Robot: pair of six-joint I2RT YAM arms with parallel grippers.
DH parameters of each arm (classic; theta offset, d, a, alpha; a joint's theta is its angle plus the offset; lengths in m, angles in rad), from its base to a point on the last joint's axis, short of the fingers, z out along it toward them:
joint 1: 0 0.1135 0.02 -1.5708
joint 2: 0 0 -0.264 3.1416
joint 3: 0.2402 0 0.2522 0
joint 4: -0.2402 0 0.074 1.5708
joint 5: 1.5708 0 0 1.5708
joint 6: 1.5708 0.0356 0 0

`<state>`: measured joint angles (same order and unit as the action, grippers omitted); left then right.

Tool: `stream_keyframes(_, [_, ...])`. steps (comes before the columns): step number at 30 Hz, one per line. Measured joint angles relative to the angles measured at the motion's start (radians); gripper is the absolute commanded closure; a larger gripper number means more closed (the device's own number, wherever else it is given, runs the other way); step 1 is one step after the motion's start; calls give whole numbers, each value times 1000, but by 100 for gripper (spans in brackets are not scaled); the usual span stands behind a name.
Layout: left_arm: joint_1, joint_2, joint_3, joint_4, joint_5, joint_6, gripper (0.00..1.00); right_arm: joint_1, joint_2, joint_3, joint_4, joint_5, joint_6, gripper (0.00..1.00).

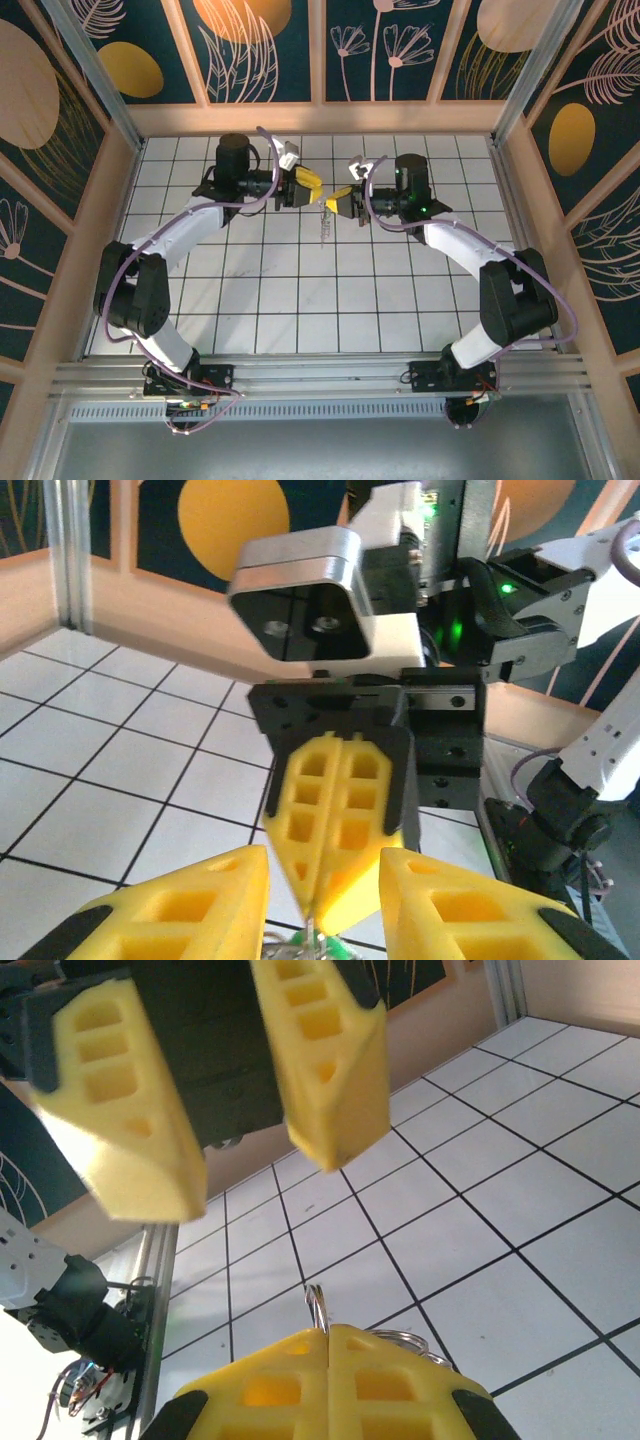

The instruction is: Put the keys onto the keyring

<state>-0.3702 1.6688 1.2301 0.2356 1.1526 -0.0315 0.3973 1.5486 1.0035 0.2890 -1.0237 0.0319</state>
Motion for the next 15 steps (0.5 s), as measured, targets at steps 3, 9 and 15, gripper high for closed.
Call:
stream_keyframes(3, [12, 2, 0, -3, 3, 4, 65, -3, -9, -2, -2, -11, 0, 100])
stream_keyframes(9, [12, 27, 16, -73, 41, 52, 65, -4, -22, -1, -2, -53, -1, 100])
stream_keyframes(15, [12, 32, 24, -132, 74, 92, 65, -4, -22, 0, -2, -78, 0, 100])
